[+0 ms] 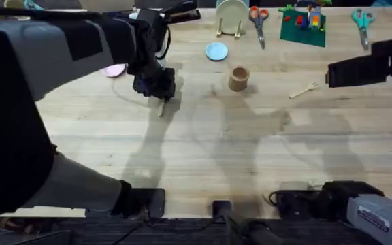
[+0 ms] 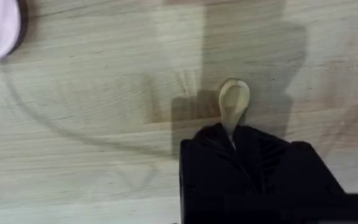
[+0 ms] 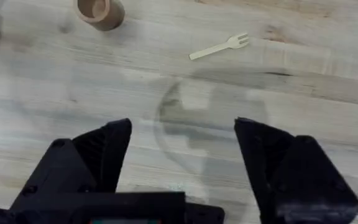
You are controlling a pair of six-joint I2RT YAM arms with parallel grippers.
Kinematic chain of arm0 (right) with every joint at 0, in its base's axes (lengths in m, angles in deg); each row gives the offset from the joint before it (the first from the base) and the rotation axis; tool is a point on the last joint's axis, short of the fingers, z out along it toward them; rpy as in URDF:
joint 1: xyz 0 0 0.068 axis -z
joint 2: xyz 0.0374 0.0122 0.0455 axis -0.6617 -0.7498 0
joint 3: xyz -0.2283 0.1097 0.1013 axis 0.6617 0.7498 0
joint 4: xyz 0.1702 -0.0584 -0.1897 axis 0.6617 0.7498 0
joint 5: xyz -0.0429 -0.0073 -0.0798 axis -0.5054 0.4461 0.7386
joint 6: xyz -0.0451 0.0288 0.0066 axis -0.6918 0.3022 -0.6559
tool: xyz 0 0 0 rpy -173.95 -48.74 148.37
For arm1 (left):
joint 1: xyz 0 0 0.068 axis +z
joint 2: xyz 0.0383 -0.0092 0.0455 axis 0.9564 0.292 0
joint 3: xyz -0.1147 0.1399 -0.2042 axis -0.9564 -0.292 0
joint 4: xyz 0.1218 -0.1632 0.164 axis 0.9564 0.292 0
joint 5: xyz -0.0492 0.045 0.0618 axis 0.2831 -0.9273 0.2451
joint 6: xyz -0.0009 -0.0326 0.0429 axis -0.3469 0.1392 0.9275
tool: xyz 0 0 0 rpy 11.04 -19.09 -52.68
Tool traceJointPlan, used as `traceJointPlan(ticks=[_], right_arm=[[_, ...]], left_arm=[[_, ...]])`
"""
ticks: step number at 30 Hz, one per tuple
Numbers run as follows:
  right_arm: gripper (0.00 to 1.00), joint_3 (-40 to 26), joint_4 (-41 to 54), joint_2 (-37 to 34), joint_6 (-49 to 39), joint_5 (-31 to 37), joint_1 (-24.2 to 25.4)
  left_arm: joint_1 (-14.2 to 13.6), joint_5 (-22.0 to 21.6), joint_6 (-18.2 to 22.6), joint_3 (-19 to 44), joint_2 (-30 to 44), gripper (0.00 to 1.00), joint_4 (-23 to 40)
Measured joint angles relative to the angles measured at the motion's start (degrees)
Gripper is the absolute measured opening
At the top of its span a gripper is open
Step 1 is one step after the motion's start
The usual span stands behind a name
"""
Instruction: Pick up a utensil and set it on the pink plate, then put the other utensil in the container.
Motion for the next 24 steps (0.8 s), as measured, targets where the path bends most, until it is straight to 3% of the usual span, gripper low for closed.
traceJointPlan(ticks=[13,19,24], right_arm=[[0.995,0.0,0.0,0.0,0.0,0.0,0.0],[0.995,0.0,0.0,0.0,0.0,0.0,0.0],[0.995,0.0,0.0,0.0,-0.01,0.0,0.0]], left_arm=[[0.0,0.02,0.01,0.1,-0.19,0.04,1.07],[0.0,0.04,0.0,1.83,-0.77,0.041,7.55],[0.07,0.04,0.32,8.9,-2.18,0.041,14.29]])
